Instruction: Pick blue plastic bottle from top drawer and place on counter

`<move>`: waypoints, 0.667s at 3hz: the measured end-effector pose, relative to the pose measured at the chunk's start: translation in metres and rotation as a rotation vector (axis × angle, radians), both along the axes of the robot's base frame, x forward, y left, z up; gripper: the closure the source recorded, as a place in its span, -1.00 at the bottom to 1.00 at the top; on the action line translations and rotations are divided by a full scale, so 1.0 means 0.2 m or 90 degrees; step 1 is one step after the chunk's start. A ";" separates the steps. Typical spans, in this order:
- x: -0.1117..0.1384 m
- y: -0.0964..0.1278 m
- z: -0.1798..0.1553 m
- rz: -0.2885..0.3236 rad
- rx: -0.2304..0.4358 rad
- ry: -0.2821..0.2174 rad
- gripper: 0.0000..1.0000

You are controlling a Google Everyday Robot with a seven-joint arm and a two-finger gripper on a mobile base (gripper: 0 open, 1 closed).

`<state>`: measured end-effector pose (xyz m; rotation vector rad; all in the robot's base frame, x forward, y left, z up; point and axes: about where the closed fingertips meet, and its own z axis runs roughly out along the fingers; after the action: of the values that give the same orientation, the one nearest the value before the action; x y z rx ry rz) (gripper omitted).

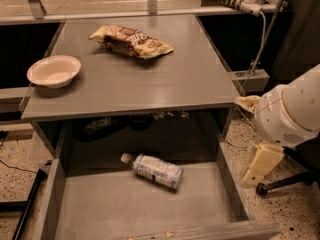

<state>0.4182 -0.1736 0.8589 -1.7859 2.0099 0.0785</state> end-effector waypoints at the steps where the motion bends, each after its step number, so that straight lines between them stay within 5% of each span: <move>1: 0.00 0.00 0.00 0.000 0.000 0.000 -1.00; 2: 0.00 0.00 -0.01 -0.001 0.011 0.001 -1.00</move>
Offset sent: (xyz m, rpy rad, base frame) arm 0.0003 -0.0023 -0.0078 0.0387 0.0057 -0.0072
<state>0.4178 -0.1738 0.8559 -1.7741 2.0056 0.0954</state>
